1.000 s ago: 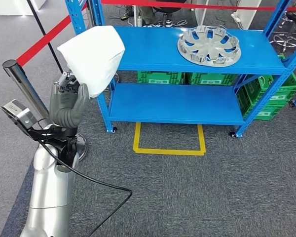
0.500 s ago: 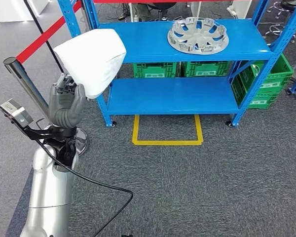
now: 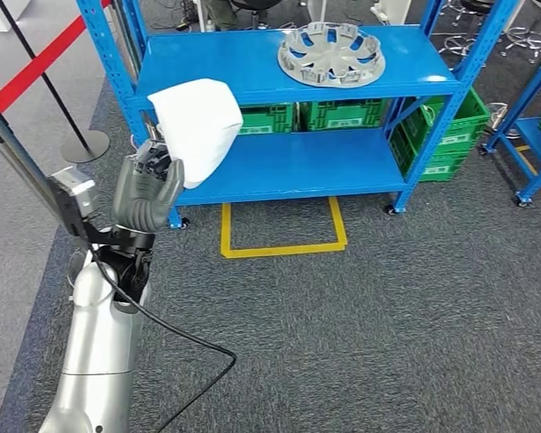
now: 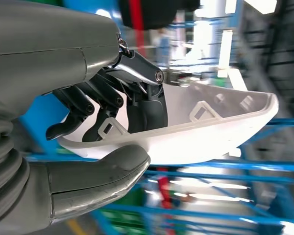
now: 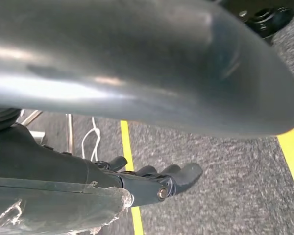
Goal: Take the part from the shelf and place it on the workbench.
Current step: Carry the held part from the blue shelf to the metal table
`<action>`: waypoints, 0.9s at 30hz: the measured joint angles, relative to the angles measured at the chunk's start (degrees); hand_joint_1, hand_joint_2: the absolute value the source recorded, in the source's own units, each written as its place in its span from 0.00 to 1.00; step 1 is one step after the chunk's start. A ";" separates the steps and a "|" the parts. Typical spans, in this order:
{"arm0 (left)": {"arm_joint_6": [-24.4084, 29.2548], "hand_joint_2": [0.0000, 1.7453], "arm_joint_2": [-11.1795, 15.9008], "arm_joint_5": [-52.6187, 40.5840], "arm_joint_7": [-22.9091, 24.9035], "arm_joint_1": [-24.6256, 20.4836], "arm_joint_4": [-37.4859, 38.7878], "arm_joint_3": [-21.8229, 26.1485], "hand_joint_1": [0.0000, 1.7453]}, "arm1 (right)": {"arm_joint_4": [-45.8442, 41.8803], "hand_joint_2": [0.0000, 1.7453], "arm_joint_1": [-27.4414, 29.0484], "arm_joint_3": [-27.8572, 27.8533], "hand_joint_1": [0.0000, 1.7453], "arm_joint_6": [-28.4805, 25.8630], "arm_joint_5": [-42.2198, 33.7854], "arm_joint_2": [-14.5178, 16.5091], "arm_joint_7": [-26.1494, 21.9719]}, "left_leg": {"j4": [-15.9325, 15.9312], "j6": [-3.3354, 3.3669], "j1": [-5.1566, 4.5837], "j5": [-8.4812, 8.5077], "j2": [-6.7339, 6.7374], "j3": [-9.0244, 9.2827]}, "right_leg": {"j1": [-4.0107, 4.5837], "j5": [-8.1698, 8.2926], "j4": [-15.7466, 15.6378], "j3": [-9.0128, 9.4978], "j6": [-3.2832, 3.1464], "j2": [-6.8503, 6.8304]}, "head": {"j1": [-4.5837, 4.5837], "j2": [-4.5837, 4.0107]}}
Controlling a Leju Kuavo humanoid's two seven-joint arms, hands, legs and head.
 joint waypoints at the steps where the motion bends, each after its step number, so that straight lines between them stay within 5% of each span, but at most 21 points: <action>1: 1.29 1.00 -0.05 -1.41 0.93 -0.06 0.50 -0.11 1.00 | 0.01 0.00 -0.03 -0.06 0.00 -0.12 -0.08 0.00 0.02 | 0.01 0.01 -0.04 0.01 0.69 -0.02 | 0.00 -0.70 2.53 -1.04 0.12 -0.23 | 0.01 0.00; 3: 3.59 1.00 -0.29 -3.98 2.82 -0.53 1.45 -0.20 1.00 | 0.03 0.00 0.01 -0.16 0.00 -0.55 -0.11 -0.01 0.19 | 0.05 -0.02 -0.05 -0.01 2.01 -0.03 | -0.02 0.93 1.00 0.13 0.23 -0.73 | 0.05 0.00; 5: 4.65 1.00 -0.59 -5.69 4.12 -1.45 2.18 -0.19 1.00 | 0.04 0.00 -0.06 -0.28 0.00 -0.91 -0.11 -0.03 0.28 | 0.22 -0.30 -0.15 -0.13 3.14 -0.04 | 0.15 4.19 -6.74 4.45 0.23 -2.65 | 0.14 0.00; 8: 2.67 1.00 -0.71 -6.02 4.84 -2.63 3.00 -0.21 1.00 | 0.09 0.00 -0.28 -0.36 0.00 -1.04 -0.09 -0.03 0.20 | 0.62 -1.09 -0.78 -0.24 4.51 -0.25 | 0.48 5.55 -12.50 7.16 -0.98 -4.16 | 0.23 0.00; 10: 0.42 1.00 -0.68 -5.12 4.72 -2.89 3.76 -0.32 1.00 | 0.09 0.00 -0.15 -0.37 0.00 -1.05 -0.08 -0.10 0.16 | 0.60 -1.59 -0.76 -0.35 5.25 -0.26 | 0.41 5.82 -12.50 6.72 -2.01 -2.75 | 0.21 0.00; 12: -0.51 1.00 -0.61 -4.51 4.36 -2.98 4.46 -0.37 1.00 | 0.09 0.00 -0.05 -0.37 0.00 -1.04 -0.07 -0.20 0.16 | 2.50 -2.17 -0.50 -2.04 3.48 -1.08 | 0.19 6.14 -12.60 6.47 -2.68 -1.47 | 0.17 0.00; 14: -0.77 1.00 -0.34 -4.28 4.10 -3.01 5.09 -0.34 1.00 | 0.09 0.00 -0.11 -0.37 0.00 -1.02 -0.06 -0.30 0.14 | 8.86 -2.48 -0.34 -5.62 0.85 -4.05 | 0.01 6.40 -12.66 6.23 -3.12 -0.12 | -0.01 0.00; 16: -0.95 1.00 -0.04 -3.88 3.79 -2.92 5.74 -0.26 1.00 | 0.09 0.00 -0.11 -0.37 0.00 -0.97 -0.06 -0.36 0.09 | 15.90 -2.45 -0.36 -8.09 0.14 -7.64 | 0.01 6.57 -12.66 6.00 -3.35 1.32 | -0.10 0.00; 17: -1.18 1.00 0.04 -3.36 3.69 -2.88 6.01 -0.22 1.00 | 0.09 0.00 -0.04 -0.37 0.00 -0.95 -0.06 -0.38 0.05 | 17.28 -2.36 -0.36 -7.90 0.04 -8.50 | 0.03 6.63 -12.66 5.95 -3.38 2.06 | -0.09 0.00; 19: -1.86 1.00 0.15 -1.80 3.72 -2.92 6.33 -0.19 1.00 | 0.09 0.00 0.05 -0.37 0.00 -0.93 -0.07 -0.45 -0.04 | 13.62 -2.02 -0.34 -4.48 -0.50 -7.02 | -0.01 6.79 -12.65 5.93 -3.27 3.62 | -0.10 0.00; 21: -2.44 1.00 0.27 -0.47 3.83 -3.10 6.55 -0.19 1.00 | 0.09 0.00 -0.03 -0.37 0.00 -0.84 -0.09 -0.52 -0.20 | 6.10 -1.62 -0.07 -0.78 -2.99 -3.44 | -0.03 6.96 -12.52 5.75 -2.89 5.16 | -0.08 0.00; 23: -2.68 1.00 0.40 0.00 3.83 -3.18 6.76 -0.21 1.00 | 0.09 0.00 -0.09 -0.37 0.00 -0.75 -0.10 -0.60 -0.37 | 1.99 -1.53 0.09 0.07 -4.82 -1.58 | -0.12 7.23 -12.42 5.20 -2.24 6.43 | -0.03 0.00; 25: -2.27 1.00 0.39 -0.19 3.76 -3.18 6.99 -0.34 1.00 | 0.09 0.00 0.19 -0.37 0.00 -0.79 -0.16 -0.77 -0.43 | 1.33 -1.22 0.05 -0.02 -4.01 -1.46 | -0.37 7.64 -12.69 4.65 -1.42 7.51 | -0.11 0.00; 27: -1.39 1.00 0.21 -0.70 3.62 -3.17 7.09 -0.50 1.00 | 0.10 0.00 0.51 -0.38 0.00 -0.96 -0.24 -0.94 -0.43 | 0.94 -0.51 0.15 0.33 -2.71 -1.36 | -0.19 6.84 -11.60 3.77 -0.75 5.67 | 0.17 0.00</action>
